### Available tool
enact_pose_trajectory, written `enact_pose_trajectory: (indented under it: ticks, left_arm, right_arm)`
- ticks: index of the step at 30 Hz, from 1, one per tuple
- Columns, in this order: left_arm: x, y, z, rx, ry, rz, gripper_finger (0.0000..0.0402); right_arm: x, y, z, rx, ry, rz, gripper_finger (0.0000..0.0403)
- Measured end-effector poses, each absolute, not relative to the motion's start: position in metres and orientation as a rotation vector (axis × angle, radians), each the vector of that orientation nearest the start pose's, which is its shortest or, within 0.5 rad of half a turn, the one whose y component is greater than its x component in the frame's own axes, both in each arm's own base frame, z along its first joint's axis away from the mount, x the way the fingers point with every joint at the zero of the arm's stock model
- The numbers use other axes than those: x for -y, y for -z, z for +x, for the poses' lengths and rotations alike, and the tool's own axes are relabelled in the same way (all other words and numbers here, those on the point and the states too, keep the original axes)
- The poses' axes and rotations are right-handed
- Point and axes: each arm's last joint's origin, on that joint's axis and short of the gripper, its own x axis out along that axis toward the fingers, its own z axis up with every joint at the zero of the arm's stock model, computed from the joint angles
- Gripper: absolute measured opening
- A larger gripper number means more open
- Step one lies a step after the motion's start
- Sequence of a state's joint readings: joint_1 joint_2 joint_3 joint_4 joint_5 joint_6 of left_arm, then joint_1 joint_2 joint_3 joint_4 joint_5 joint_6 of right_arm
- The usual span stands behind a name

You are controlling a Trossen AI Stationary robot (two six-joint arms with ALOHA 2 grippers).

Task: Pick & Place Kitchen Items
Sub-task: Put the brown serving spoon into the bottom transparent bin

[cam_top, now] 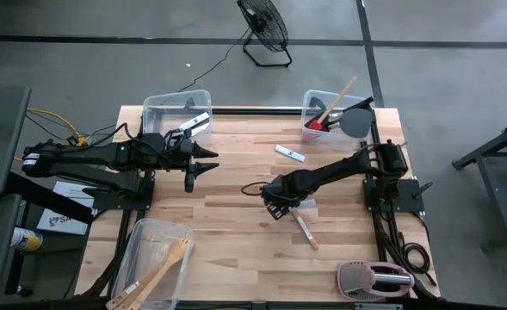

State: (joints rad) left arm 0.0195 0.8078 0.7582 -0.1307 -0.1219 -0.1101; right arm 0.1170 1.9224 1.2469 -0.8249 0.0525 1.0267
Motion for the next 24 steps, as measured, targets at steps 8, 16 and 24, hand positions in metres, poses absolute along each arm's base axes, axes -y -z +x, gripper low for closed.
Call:
enact_pose_trajectory:
  ticks: [8, 16, 24]
  left_arm:
    - [-0.007, -0.3248, 0.18, -0.172, -0.151, -0.1, 0.0141]
    - [-0.007, -0.3248, 0.18, -0.172, -0.151, -0.1, 0.0141]
    - [-0.007, -0.3248, 0.18, -0.172, -0.151, -0.1, 0.0141]
  right_arm:
    - [-0.0441, -0.1472, 0.3415, -1.385, 0.697, 0.684, 0.0215]
    - [-0.0436, -0.1442, 0.3386, -1.405, 0.678, 0.663, 0.0215]
    - [-0.0432, -0.1441, 0.3382, -1.405, 0.681, 0.651, 0.0246]
